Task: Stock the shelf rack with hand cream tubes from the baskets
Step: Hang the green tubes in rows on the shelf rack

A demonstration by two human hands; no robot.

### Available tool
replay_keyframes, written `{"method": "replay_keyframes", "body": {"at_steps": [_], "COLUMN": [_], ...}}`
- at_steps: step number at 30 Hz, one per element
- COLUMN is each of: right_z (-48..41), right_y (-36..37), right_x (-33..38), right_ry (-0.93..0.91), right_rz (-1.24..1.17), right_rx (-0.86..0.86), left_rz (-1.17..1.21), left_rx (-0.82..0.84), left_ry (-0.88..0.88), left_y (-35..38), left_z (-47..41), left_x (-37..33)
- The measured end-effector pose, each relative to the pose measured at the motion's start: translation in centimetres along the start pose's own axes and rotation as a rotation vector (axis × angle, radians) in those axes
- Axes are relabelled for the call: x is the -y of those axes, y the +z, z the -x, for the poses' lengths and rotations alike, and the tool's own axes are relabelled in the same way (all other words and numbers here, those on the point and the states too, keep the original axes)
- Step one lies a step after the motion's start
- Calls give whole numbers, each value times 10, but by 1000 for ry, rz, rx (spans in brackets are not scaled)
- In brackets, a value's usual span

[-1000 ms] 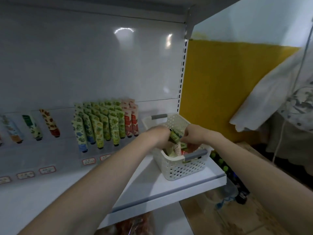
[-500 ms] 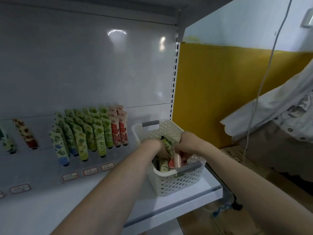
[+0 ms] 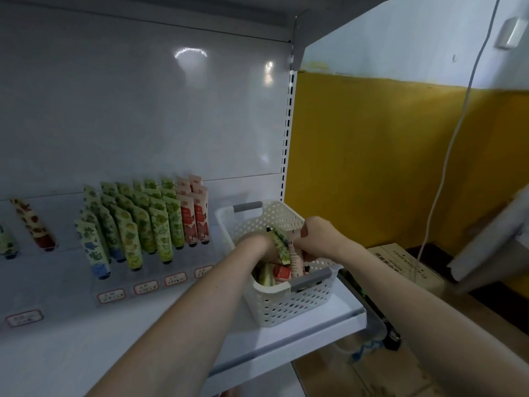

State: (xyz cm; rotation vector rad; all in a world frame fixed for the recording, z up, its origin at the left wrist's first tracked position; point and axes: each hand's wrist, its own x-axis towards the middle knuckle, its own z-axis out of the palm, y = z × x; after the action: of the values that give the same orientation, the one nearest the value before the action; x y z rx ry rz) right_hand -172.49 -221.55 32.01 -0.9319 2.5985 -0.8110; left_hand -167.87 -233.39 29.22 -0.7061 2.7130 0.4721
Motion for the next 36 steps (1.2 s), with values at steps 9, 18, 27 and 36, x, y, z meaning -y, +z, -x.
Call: {"method": "replay_keyframes", "body": {"at_steps": [9, 18, 27, 36], "right_z": [8, 35, 86, 113], "right_y": [-11, -38, -11, 65], "right_x": [3, 31, 104, 168], "right_ry": [-28, -175, -280, -292], "right_rz": [-44, -312, -897, -969], "right_rx": [-175, -431, -165, -50], "left_rz": [635, 1215, 1525, 1456], "left_rx": [44, -468, -632, -771], "left_ry": [-124, 170, 276, 278], "left_y": [-22, -47, -7, 30], "left_z": [29, 83, 195, 254], "left_x": [4, 21, 88, 141]}}
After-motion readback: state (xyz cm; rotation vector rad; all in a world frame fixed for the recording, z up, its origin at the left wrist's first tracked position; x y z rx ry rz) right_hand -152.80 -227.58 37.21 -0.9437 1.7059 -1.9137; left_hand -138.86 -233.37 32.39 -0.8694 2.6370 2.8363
